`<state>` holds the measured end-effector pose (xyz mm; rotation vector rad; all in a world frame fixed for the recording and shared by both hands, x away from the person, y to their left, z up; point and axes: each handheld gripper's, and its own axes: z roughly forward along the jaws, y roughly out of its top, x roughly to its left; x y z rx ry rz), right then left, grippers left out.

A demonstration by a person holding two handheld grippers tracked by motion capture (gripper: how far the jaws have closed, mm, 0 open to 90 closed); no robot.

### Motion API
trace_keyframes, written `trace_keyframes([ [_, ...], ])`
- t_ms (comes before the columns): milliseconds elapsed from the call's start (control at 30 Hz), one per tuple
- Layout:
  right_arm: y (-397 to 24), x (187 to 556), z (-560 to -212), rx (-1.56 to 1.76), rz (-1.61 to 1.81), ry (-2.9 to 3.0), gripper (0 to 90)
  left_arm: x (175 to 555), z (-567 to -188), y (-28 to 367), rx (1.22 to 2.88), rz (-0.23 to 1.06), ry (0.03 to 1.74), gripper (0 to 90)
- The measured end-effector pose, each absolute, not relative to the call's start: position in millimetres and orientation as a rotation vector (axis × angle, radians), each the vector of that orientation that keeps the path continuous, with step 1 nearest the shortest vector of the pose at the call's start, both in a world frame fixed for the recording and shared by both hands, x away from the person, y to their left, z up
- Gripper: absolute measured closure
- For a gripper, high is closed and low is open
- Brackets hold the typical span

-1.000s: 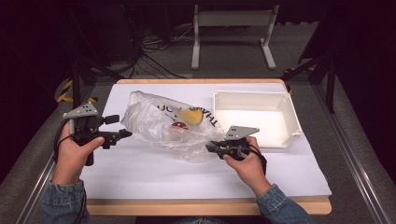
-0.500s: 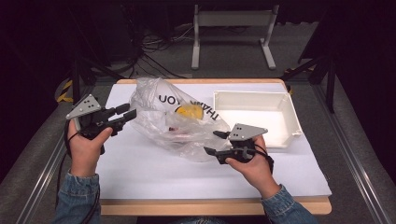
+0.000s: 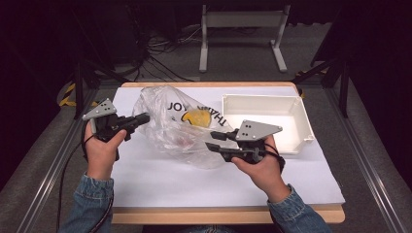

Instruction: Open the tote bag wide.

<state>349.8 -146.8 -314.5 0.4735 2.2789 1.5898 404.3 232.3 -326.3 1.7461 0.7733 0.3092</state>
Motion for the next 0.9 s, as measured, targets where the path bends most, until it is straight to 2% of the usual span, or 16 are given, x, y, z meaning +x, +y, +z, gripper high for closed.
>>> trace_keyframes([
  [167, -121, 355, -303, 0.433, 1.590, 2.300, 76.5, 406, -328, 232, 1.749, 0.304, 0.775, 89.7],
  [500, -62, 378, -316, 0.418, 1.500, 2.434, 80.5, 405, -328, 231, 1.742, 0.292, 0.769, 89.7],
  [667, -47, 392, -330, 0.482, 1.383, 2.477, 80.5, 405, -329, 231, 1.748, 0.281, 0.774, 89.7],
  [733, -47, 398, -336, 0.538, 1.341, 2.501, 72.9, 406, -330, 232, 1.749, 0.275, 0.775, 89.7],
  [833, -51, 404, -345, 0.605, 1.279, 2.461, 52.9, 408, -332, 233, 1.749, 0.264, 0.785, 89.5],
  [867, -51, 404, -345, 0.605, 1.279, 2.461, 52.9, 408, -332, 233, 1.749, 0.264, 0.785, 89.5],
  [900, -53, 406, -348, 0.615, 1.253, 2.449, 42.0, 409, -333, 232, 1.752, 0.257, 0.791, 89.5],
])
